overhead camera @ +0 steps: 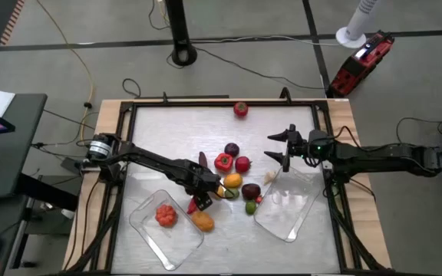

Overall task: Sort produce into baskets
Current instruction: Put the red chilli pepper into the left transparent bin

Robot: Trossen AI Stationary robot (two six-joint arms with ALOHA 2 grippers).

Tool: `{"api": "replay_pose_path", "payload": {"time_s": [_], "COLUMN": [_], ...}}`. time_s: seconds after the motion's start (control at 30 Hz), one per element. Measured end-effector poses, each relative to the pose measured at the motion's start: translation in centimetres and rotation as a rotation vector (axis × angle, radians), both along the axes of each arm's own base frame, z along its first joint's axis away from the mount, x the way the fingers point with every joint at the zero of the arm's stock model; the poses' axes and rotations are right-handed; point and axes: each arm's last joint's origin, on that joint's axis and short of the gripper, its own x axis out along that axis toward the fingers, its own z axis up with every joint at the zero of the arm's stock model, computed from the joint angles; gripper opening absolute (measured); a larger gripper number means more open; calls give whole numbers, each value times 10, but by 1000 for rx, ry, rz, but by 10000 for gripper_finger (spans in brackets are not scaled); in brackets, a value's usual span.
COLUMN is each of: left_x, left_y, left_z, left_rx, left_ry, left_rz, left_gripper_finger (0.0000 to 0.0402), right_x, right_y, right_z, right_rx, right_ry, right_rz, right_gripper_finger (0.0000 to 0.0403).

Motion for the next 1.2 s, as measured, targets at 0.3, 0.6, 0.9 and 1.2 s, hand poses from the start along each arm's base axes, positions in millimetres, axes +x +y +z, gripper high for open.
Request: {"api": "replay_pose_path", "payload": {"time_s": [0.3, 0.6, 0.9, 1.2], "left_x": [1, -1, -2, -15], "left_y": [2, 3, 8, 4], "left_z": [-3, -3, 20, 107], "left_rx": [87, 91, 98, 17], "left_ry": [2, 15, -34, -310], "left_rz": [-45, -85, -119, -150], "left_gripper_finger": [242, 135, 113, 114], "right_x": [0, 0, 0, -1], "right_y": [0, 0, 0, -1], "right_z": [0, 0, 0, -1], "right_rx": [-4, -1, 3, 3], "right_ry": [0, -1, 1, 5], "right_rz": [0, -4, -5, -12], "right_gripper_finger": [352, 352, 352, 352]}}
